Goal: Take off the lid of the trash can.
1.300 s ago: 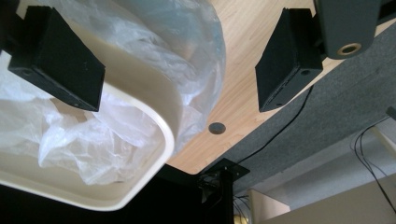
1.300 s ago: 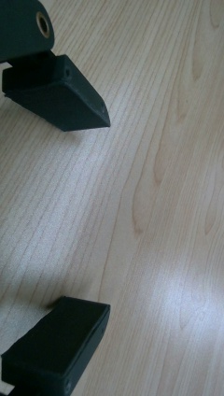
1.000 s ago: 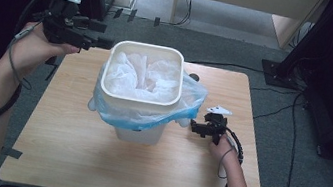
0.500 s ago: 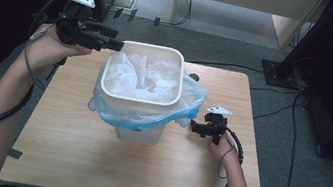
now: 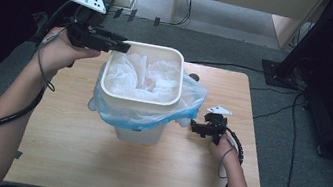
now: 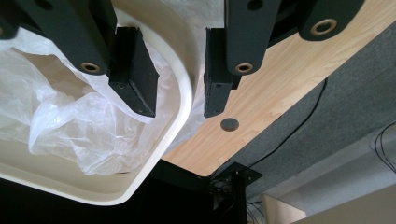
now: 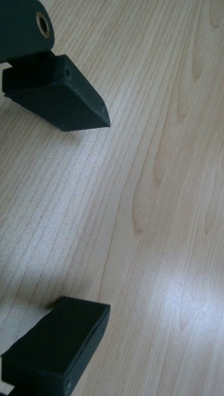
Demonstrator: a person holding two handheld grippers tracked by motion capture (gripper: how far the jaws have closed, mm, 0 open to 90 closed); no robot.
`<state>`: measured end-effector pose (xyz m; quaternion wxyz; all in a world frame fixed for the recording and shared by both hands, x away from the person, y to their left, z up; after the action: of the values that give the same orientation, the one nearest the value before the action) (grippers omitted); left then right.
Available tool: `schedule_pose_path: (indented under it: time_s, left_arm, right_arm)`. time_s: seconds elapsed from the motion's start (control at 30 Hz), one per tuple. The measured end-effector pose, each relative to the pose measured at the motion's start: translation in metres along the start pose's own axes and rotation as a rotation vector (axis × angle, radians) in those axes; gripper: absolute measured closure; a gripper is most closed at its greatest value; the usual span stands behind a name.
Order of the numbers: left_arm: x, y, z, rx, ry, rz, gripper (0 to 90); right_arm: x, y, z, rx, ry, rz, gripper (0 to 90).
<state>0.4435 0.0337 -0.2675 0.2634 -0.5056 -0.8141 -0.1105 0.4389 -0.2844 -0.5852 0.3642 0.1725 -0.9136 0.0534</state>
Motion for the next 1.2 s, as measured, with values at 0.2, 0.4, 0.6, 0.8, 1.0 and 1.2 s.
schedule_pose_path:
  time_s: [0.2, 0.4, 0.6, 0.8, 1.0, 1.2]
  left_arm:
    - [-0.006, -0.001, 0.001, 0.003, 0.007, 0.004, 67.1]
    - [-0.011, 0.0, 0.003, 0.018, 0.018, 0.006, 69.4]
    - [-0.011, 0.001, 0.002, 0.011, 0.032, -0.02, 74.8]
    - [-0.012, 0.001, 0.002, 0.014, 0.031, -0.021, 75.6]
    - [-0.011, 0.002, 0.001, 0.038, 0.025, -0.007, 75.6]
    - [-0.007, 0.002, -0.001, 0.058, 0.032, 0.001, 75.6]
  right_arm:
    - [0.0, 0.0, 0.0, 0.0, 0.0, 0.0, 10.0]
    - [0.0, 0.0, 0.0, 0.001, 0.0, 0.0, 10.0]
    - [0.0, 0.0, 0.0, -0.001, 0.0, 0.0, 10.0]
    - [0.0, 0.0, 0.0, 0.001, 0.0, 0.0, 10.0]
    - [0.0, 0.0, 0.0, 0.0, 0.0, 0.0, 10.0]
    - [0.0, 0.0, 0.0, 0.0, 0.0, 0.0, 10.0]
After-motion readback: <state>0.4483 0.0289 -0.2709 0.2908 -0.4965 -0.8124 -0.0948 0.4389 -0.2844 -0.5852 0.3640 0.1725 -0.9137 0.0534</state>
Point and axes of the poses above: each handheld gripper's, and its own axes: x roughly backward along the jaws, z roughly out of its underside, y roughly to its left, the point moved 9 cm from there along -x, roughly forward along the jaws
